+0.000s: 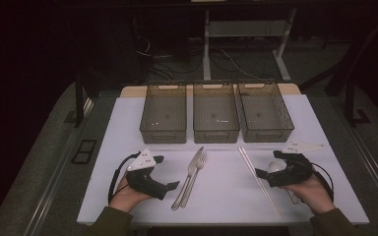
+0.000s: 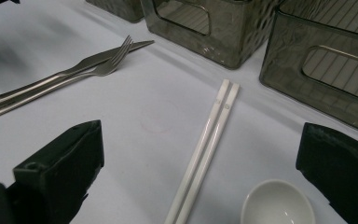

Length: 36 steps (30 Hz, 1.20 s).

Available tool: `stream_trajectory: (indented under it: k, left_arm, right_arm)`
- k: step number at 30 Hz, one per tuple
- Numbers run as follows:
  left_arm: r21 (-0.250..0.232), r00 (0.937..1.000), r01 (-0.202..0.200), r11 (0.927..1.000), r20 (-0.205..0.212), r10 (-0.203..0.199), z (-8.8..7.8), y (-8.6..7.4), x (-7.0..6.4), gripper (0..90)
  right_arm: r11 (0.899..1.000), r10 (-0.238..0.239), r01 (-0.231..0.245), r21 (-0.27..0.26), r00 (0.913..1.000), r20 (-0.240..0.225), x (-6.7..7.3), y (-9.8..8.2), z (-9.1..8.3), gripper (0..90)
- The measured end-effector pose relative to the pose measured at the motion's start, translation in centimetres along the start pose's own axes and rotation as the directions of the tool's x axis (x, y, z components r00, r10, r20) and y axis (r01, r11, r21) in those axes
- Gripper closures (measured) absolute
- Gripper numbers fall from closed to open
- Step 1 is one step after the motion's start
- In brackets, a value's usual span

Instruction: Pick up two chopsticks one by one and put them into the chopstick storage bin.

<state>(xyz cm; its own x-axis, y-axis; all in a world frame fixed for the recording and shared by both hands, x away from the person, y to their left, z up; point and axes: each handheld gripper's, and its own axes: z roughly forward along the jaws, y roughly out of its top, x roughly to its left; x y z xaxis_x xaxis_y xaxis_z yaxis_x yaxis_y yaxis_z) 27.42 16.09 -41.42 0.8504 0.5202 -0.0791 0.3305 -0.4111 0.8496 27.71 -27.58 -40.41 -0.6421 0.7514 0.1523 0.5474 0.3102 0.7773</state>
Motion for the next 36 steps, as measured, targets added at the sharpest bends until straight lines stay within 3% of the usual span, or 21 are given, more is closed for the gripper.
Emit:
stream_trajectory:
  k: [13,19,28,36]
  left_arm:
    - [-0.006,1.0000,-0.003,1.0000,0.008,0.003,0.0,0.1,-0.1,0.0]
    - [-0.004,0.9999,-0.003,1.0000,0.011,0.003,0.0,0.1,-0.1,0.0]
    - [0.002,0.9999,-0.009,1.0000,0.013,0.009,0.0,0.1,-0.2,0.0]
    - [0.004,0.9998,-0.013,0.9999,0.016,0.013,0.0,0.1,-0.2,0.0]
  right_arm:
    - [0.999,0.008,-0.009,0.048,0.9996,0.028,-0.4,1.7,2.4,15.0]
    - [0.994,0.012,-0.016,0.111,0.9991,0.040,-0.5,1.7,2.9,30.9]
    - [0.982,0.034,-0.038,0.185,0.9992,0.020,-0.5,1.4,3.0,54.4]
    - [0.969,0.030,-0.033,0.244,0.9994,0.016,-0.3,0.8,3.3,68.0]
